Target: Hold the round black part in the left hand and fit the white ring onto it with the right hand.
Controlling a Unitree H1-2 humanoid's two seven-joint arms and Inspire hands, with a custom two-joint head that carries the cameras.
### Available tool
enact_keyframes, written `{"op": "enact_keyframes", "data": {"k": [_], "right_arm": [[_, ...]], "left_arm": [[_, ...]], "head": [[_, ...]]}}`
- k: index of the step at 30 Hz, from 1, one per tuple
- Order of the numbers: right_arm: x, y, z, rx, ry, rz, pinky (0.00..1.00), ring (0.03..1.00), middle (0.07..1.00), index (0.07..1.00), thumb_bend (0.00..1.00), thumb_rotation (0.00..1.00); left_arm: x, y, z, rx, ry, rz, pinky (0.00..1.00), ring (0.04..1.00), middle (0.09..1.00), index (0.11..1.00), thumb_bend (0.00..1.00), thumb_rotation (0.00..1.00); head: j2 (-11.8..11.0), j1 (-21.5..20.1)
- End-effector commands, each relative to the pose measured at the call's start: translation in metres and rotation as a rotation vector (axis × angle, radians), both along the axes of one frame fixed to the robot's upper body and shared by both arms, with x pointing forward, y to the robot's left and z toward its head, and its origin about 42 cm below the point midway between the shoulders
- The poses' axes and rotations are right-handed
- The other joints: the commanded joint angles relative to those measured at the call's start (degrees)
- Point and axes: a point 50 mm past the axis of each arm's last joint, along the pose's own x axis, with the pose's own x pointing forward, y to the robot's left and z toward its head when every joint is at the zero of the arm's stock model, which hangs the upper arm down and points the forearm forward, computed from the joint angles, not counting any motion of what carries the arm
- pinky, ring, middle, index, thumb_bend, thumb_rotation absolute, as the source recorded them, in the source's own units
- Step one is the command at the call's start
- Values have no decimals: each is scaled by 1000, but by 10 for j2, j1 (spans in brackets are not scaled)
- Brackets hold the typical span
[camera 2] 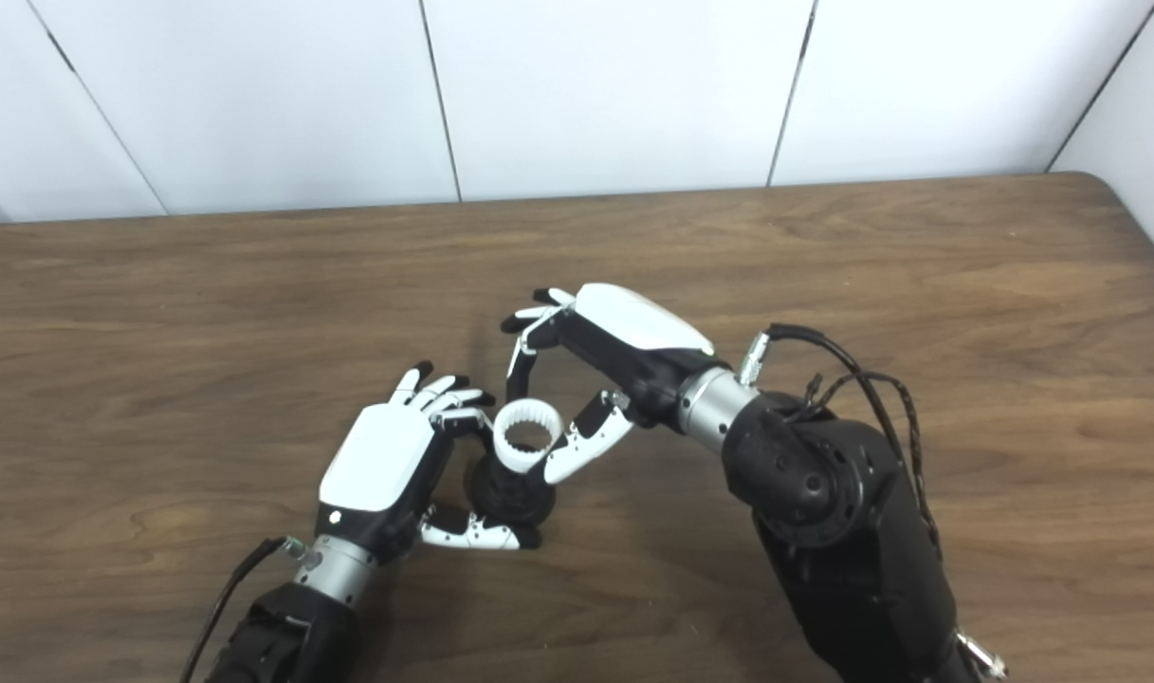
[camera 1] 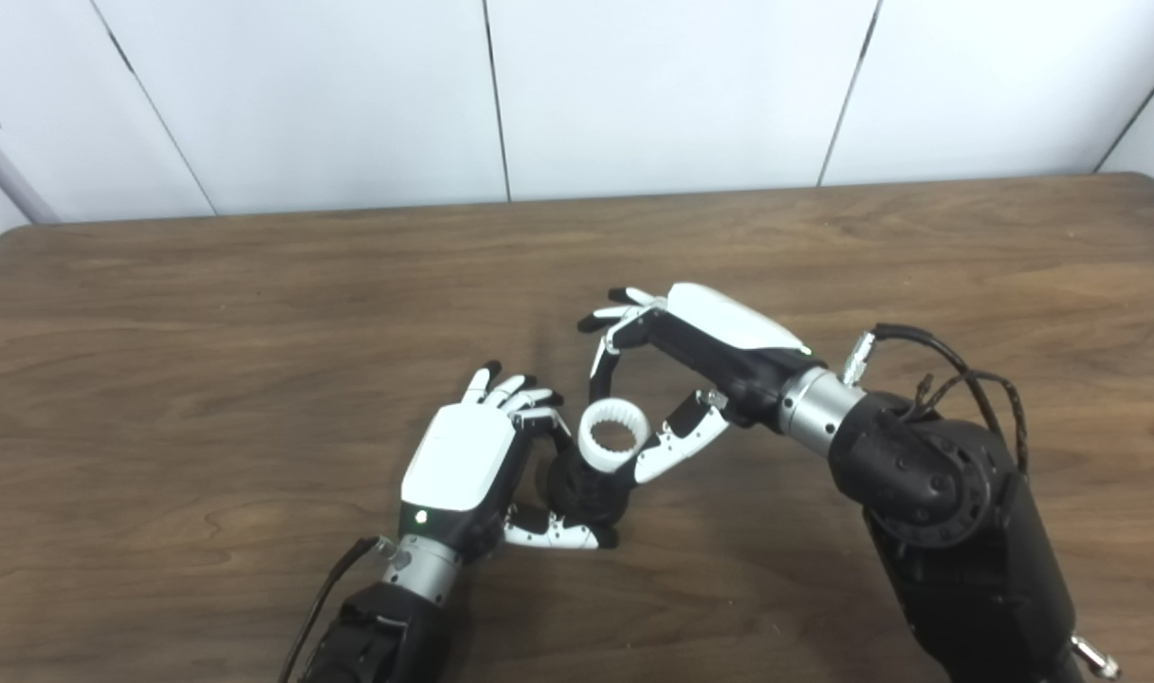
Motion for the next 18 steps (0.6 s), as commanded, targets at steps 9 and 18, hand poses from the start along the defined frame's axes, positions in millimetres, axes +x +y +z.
{"op": "enact_keyframes", "data": {"k": [9,18], "right_arm": [[2,7,-3,4,-47,8,1000,1000,887,483,523,130],[2,10,-4,1,-50,9,1000,1000,889,483,523,131]], "left_arm": [[0,-4,-1,26,12,-19,1000,891,797,486,524,55],[0,-5,-1,26,14,-18,1000,894,799,487,524,55]], "head": [[1,0],[0,1]]}}
